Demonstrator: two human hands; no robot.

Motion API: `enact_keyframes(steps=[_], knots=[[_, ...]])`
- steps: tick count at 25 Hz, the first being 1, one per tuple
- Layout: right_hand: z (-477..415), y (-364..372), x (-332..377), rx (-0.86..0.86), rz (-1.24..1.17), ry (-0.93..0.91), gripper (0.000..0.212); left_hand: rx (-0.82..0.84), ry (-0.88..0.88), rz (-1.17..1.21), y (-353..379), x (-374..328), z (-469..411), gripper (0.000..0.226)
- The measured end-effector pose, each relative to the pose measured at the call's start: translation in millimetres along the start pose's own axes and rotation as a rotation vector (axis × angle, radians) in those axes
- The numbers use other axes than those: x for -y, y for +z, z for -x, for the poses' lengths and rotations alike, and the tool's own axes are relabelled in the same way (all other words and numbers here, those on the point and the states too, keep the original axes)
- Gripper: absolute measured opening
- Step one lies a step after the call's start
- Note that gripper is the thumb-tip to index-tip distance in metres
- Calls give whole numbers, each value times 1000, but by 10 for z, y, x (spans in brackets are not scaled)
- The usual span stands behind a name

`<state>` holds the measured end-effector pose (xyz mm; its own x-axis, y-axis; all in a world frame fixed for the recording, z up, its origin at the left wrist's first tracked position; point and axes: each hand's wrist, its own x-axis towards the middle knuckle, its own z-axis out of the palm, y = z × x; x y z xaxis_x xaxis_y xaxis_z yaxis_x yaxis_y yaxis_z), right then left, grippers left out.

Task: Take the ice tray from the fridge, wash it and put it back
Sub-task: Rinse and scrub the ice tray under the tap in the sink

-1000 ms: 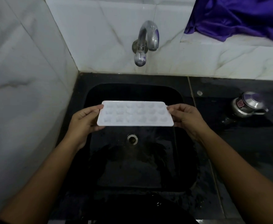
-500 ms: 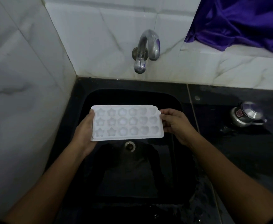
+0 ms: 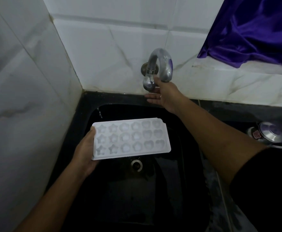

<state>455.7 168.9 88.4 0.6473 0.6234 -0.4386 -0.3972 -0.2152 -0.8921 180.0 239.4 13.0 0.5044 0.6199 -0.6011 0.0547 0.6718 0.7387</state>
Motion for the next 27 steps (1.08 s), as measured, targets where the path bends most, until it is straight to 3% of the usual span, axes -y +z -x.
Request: enact_keyframes(steps=[2, 6, 11, 13, 17, 27], knots=[[-86, 64, 27, 3, -30, -1, 25, -4, -1, -14, -17, -10, -42, 47], [-165, 64, 19, -66, 11, -39, 45, -14, -16, -18, -57, 5, -104, 48], [-150, 88, 20, -122, 100, -83, 46, 5, -30, -17, -66, 38, -132, 51], [-83, 57, 7, -129, 105, -71, 36, 10, -32, -17, -57, 37, -133, 51], [222, -172, -283, -177, 174, 2, 47, -7, -30, -10, -51, 37, -139, 46], [879, -434, -1150, -110, 207, 47, 23, -30, -17, -1, -86, 24, -142, 47]])
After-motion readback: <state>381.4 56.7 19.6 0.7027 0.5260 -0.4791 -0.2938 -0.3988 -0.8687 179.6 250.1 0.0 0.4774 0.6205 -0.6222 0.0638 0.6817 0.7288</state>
